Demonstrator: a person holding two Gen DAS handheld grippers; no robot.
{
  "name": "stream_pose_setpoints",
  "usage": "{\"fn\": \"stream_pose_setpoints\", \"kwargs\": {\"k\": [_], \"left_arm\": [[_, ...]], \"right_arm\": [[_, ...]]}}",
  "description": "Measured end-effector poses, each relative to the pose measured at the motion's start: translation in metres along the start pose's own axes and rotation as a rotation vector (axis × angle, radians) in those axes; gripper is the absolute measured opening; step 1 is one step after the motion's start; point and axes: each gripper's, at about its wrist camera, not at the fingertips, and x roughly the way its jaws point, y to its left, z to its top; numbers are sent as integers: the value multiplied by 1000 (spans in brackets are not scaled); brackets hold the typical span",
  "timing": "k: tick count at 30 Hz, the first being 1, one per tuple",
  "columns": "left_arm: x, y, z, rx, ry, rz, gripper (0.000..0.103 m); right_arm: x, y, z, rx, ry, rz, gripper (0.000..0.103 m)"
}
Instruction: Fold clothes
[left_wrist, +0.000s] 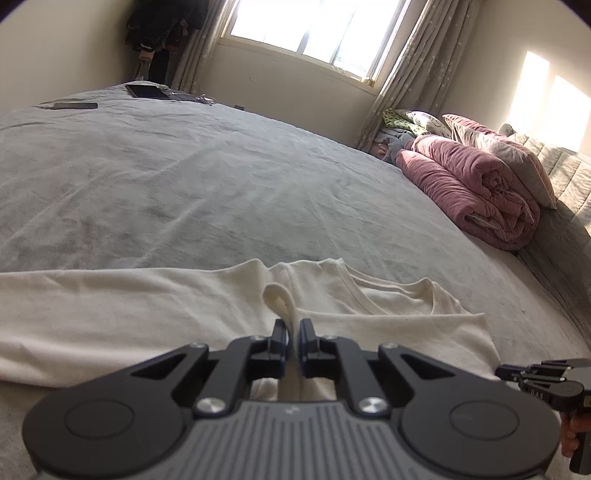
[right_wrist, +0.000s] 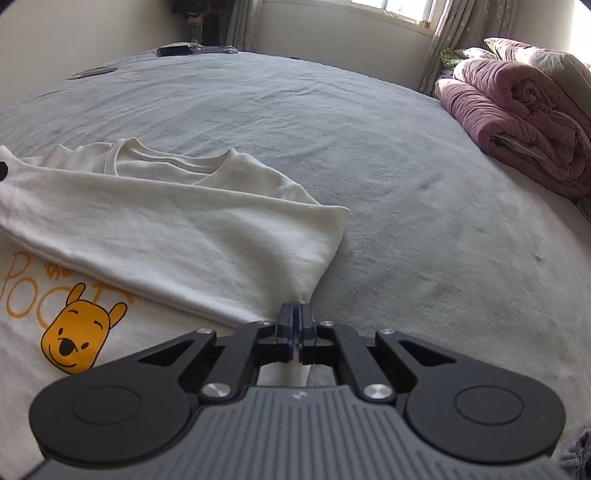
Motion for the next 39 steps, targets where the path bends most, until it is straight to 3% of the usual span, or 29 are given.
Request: {"fn": "stream_pose_setpoints", "kwargs": {"k": [3,5,9,12,16,20,26,29,32,36,39], "left_arm": [[6,2,-2,1,26,6,7],[6,2,-1,-2,27,4,7],[7,3,-2,-3,29,8,7],[7,3,-2,-4,35,15,7],[8,3,-2,-2,43,27,7],[11,3,-3,11,57,45,7],[16,3,-5,25,58,54,7],[18,3,-7,30,64,56,7],[18,9,-4,10,72,37,7],[18,24,2,-78,88,4,8],[18,30,4,-123,81,-28,7]], "right_arm": [[-6,-2,8,26,-12,-6,1],[-16,-2,13,41,-94,21,2],[17,7,10,10,8,-13,1],[13,-3,6,88,-6,2,0],[6,-3,-2,81,-29,-11,0],[4,-5,1,122,-26,-9,0],[3,-20,11,245,-93,26,5],[15,-16,15,224,-50,-5,0],[28,-12,19,202,-5,-35,0],[25,-1,13,138,-29,-84,0],[23,-2,10,174,-37,-93,0]]}}
